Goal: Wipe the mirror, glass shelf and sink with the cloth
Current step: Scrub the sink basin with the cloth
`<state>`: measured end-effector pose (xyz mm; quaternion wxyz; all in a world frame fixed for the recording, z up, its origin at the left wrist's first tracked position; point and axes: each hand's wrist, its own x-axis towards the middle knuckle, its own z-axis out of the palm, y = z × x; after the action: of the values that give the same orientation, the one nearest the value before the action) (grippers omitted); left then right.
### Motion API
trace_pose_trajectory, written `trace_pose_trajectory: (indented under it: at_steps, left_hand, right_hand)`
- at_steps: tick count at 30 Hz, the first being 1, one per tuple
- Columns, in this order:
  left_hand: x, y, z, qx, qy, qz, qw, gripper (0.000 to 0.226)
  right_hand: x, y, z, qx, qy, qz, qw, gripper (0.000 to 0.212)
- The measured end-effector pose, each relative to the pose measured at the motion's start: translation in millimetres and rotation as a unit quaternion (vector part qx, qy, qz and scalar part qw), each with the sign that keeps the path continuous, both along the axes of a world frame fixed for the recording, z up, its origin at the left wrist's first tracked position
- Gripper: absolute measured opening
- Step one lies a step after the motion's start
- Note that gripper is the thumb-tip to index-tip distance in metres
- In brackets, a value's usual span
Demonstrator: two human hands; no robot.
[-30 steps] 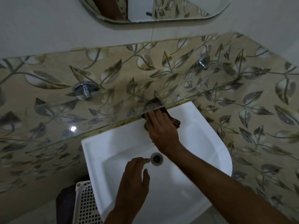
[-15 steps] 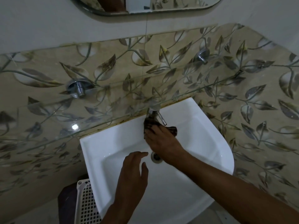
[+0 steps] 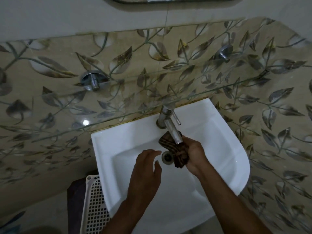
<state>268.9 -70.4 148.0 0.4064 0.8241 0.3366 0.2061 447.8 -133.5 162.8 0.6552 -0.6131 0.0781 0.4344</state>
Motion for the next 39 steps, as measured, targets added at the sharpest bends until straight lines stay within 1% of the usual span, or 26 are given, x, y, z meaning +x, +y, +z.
trace_pose_trajectory:
  at_steps: [1,2,6,7,10,12,15,18,22,24,26,28,31,33,35,37,39]
  left_hand:
    - [-0.7,0.0,0.5,0.006,-0.001,-0.002,1.0,0.032]
    - [-1.6,-0.1,0.9,0.011,-0.003,-0.003,1.0,0.031]
    - [-1.5,-0.1,0.0,0.013,-0.001,-0.002,1.0,0.032]
    - [-0.6,-0.8,-0.3,0.01,-0.001,0.0,1.0,0.032]
    - [3.7,-4.1,0.4,-0.002,-0.006,-0.002,1.0,0.034]
    - [4.8,-5.9,1.2,-0.008,-0.01,-0.007,1.0,0.034]
    - [2.4,-5.9,1.4,-0.007,-0.014,-0.012,1.0,0.035]
    - [2.3,-4.2,1.7,-0.019,-0.009,-0.007,1.0,0.04]
    - [5.1,5.5,0.7,-0.059,0.013,0.003,0.998,0.047]
    - [2.3,13.6,-0.2,-0.076,0.02,0.011,0.997,0.047]
    - [-3.0,18.2,-1.3,-0.074,0.021,0.012,0.997,0.046]
    - [-9.0,19.2,-2.4,-0.074,0.025,0.003,0.997,0.045]
    - [-23.2,26.2,-3.9,-0.083,0.023,0.003,0.996,0.043]
    - [-38.8,38.8,-3.9,-0.082,0.009,0.033,0.996,0.04]
    - [-59.9,52.4,-4.1,-0.074,0.004,0.069,0.995,0.039]
    - [-81.7,62.1,-4.0,-0.066,0.008,0.08,0.995,0.038]
    - [-100.6,67.3,-5.5,-0.063,0.017,0.079,0.995,0.036]
  right_hand:
    - [0.3,-4.1,2.3,0.02,0.028,-0.001,0.999,0.031]
    - [3.8,-3.4,3.6,0.03,0.031,-0.01,0.999,0.033]
    - [9.5,17.0,12.3,0.013,-0.031,-0.05,0.998,0.027]
    - [5.7,18.4,11.5,0.011,-0.028,-0.055,0.998,0.027]
    - [-5.0,3.8,1.6,0.015,0.017,-0.051,0.998,0.031]
    - [-3.0,-9.5,2.1,0.038,0.035,-0.047,0.998,0.032]
    - [6.1,-12.5,9.3,0.074,0.033,-0.079,0.994,0.03]
    - [-1.3,4.9,14.8,0.08,0.04,-0.099,0.991,0.028]
    - [-20.9,9.3,9.3,0.114,0.134,-0.121,0.977,0.045]
    - [-20.9,-2.3,0.5,0.132,0.169,-0.124,0.969,0.048]
    - [-21.0,-8.1,-5.7,0.142,0.187,-0.125,0.964,0.049]
    - [-24.9,-1.6,-1.0,0.172,0.189,-0.152,0.955,0.045]
    - [-36.9,11.6,1.7,0.164,0.171,-0.171,0.956,0.04]
    - [-43.6,13.9,0.9,0.151,0.164,-0.165,0.961,0.04]
    - [-50.6,14.0,2.8,0.161,0.143,-0.169,0.962,0.042]
    - [-57.6,13.6,0.1,0.173,0.121,-0.205,0.956,0.042]
    - [-71.7,16.6,-3.9,0.165,0.106,-0.243,0.95,0.04]
